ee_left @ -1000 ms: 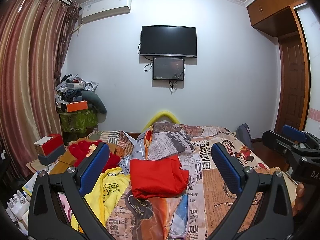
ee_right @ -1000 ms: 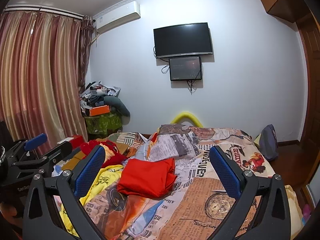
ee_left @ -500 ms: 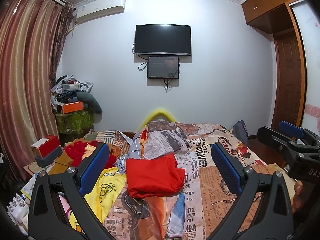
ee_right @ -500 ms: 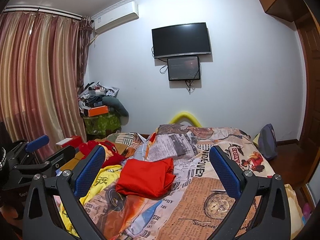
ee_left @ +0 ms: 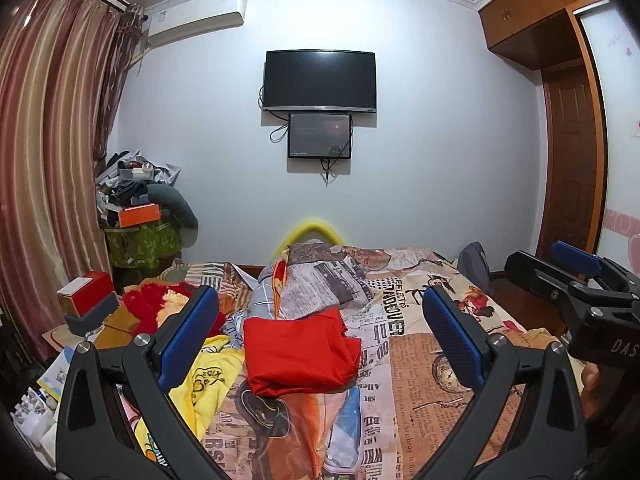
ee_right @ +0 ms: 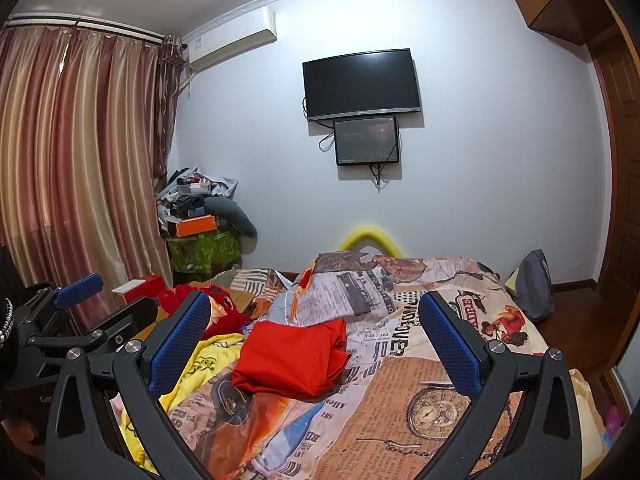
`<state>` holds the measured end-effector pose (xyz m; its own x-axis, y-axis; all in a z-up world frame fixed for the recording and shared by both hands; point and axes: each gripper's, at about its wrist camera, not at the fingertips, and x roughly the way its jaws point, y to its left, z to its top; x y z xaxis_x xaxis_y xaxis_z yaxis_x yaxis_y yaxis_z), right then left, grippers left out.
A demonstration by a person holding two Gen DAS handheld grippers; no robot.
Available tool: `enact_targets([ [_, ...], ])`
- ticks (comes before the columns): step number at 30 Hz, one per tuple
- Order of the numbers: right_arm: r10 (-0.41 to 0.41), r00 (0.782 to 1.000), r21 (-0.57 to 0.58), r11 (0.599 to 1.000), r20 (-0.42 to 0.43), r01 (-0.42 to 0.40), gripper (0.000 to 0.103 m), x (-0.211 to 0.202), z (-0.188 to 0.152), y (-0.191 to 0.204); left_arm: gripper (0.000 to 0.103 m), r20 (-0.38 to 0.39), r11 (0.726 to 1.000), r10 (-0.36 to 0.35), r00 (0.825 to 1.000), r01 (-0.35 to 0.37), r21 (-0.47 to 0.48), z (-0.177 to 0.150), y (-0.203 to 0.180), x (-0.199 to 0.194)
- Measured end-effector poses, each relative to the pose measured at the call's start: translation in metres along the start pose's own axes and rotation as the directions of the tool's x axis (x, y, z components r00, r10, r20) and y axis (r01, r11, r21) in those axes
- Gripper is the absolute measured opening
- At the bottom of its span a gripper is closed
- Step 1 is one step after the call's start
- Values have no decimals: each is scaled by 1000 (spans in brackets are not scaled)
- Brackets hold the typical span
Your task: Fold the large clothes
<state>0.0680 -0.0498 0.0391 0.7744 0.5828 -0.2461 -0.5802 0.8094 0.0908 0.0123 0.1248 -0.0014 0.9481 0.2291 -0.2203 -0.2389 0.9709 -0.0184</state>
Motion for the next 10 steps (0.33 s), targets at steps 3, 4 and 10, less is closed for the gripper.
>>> enact_targets([
  [3, -2, 1000, 1, 1000, 3, 2, 103, -1, -1, 0, 102, 2, 1000, 1, 1000, -1, -5, 0, 1, -2],
  [4, -2, 1000, 1, 1000, 3, 2, 103, -1, -1, 1, 102, 2, 1000, 2, 1000, -2, -4, 0, 1, -2],
  [10, -4, 1000, 1, 1000, 4, 4, 103, -1, -2, 1, 102, 2, 1000, -1, 1000, 1, 16, 1, -4, -3],
])
